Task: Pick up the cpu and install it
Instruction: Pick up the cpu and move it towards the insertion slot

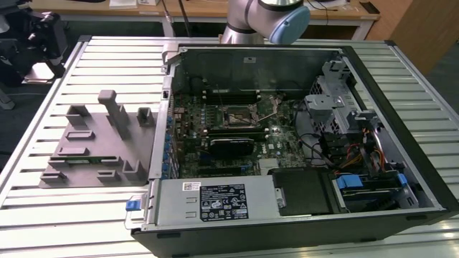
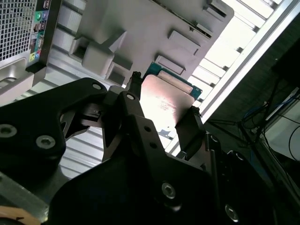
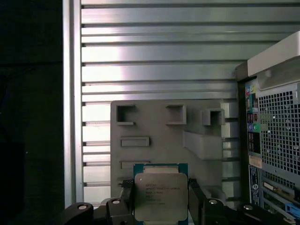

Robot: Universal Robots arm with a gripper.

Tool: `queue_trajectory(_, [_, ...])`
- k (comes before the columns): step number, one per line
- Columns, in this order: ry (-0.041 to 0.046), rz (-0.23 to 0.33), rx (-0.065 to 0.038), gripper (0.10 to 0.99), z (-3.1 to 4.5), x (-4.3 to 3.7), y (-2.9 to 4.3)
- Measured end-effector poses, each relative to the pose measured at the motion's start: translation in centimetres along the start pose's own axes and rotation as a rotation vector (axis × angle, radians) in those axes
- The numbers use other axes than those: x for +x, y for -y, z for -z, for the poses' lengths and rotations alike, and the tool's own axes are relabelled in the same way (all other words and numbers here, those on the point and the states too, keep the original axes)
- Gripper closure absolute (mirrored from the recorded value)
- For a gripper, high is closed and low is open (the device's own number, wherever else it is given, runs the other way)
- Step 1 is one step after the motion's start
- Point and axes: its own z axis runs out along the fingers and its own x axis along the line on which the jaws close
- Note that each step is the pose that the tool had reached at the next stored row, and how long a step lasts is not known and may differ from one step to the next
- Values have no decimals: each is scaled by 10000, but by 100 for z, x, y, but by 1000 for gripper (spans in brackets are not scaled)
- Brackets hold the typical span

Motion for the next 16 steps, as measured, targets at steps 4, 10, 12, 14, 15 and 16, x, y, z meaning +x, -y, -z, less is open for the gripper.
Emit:
queue_trajectory(4, [-1, 0, 0, 545, -2, -79, -4])
queue_trajectory(10, [-1, 0, 0, 545, -5, -195, -11])
queue_trajectory(12, [-1, 0, 1, 545, -6, -233, -13])
queue_trajectory(14, [0, 0, 0, 545, -7, -272, -16])
queue_trajectory(15, [0, 0, -1, 545, -8, -292, -17])
queue_trajectory(16, [-1, 0, 0, 545, -8, -312, -18])
